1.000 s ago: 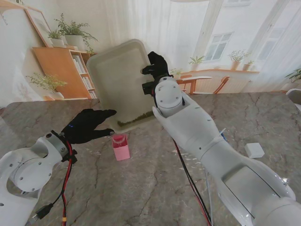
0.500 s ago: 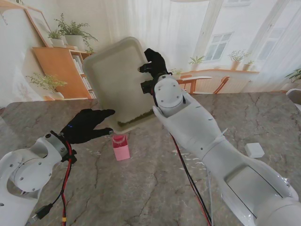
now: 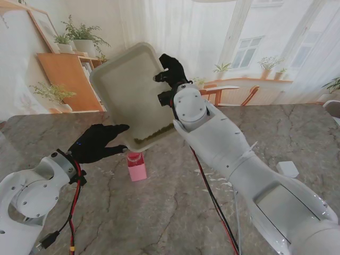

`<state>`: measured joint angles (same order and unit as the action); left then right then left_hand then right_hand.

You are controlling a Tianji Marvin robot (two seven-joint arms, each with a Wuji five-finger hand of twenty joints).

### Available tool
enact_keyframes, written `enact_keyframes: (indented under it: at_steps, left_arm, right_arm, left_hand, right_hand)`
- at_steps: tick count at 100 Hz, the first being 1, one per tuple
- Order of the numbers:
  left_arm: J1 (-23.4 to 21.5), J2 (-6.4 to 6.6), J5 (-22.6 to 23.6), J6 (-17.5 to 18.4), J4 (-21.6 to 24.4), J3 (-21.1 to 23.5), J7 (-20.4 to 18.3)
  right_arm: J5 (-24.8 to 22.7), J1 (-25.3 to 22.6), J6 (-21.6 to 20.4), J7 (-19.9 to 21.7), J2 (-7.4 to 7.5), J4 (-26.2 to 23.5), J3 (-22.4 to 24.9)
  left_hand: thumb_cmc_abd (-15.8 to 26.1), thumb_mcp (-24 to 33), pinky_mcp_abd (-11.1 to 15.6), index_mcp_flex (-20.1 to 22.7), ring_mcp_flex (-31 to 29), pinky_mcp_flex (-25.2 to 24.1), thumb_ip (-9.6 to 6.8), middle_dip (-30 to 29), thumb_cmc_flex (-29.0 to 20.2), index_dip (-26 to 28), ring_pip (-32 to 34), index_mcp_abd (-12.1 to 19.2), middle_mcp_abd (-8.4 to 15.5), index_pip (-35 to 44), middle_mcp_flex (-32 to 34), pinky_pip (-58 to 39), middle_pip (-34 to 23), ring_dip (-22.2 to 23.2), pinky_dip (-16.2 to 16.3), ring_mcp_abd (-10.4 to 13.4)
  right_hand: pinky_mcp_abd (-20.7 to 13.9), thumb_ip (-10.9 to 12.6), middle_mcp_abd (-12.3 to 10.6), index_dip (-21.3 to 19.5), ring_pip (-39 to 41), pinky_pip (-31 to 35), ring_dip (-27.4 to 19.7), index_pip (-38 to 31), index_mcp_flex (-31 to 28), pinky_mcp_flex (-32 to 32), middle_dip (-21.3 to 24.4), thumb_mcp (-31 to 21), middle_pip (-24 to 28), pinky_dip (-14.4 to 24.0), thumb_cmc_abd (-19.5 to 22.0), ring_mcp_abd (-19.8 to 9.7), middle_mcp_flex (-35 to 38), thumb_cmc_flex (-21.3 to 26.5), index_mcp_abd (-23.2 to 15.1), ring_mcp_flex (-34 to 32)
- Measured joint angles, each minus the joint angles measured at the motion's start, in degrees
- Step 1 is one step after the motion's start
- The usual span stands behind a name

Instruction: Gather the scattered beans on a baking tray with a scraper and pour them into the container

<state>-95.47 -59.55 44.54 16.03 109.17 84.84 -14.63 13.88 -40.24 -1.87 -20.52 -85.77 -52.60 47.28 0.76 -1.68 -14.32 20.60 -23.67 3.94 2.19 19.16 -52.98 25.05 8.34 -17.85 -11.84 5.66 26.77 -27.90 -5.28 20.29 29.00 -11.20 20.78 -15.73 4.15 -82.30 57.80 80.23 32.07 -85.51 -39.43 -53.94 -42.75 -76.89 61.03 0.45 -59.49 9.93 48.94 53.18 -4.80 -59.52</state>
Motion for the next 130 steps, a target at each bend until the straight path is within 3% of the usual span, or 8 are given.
enact_keyframes:
  at_steps: [130]
  left_arm:
    - [-2.8,-0.14,0.7,0.1,0.8,1.6,0.9]
  right_arm:
    - [-3.6,0.0,-4.5,0.0,0.12,-1.4,-2.4]
  left_hand:
    - [0.0,0.0,0.0,0.0,0.0,0.0,0.00,0.0,0.0,0.0,0.0,0.0,0.0,0.0,0.0,0.0,0.0,0.0,0.0,0.0]
  right_hand:
    - [0.0,0.0,0.0,0.0,0.0,0.0,0.0,0.0,0.0,0.0,-0.5,0.0,0.0,0.0,0.0,0.0,0.0,0.0,-0.1,0.0]
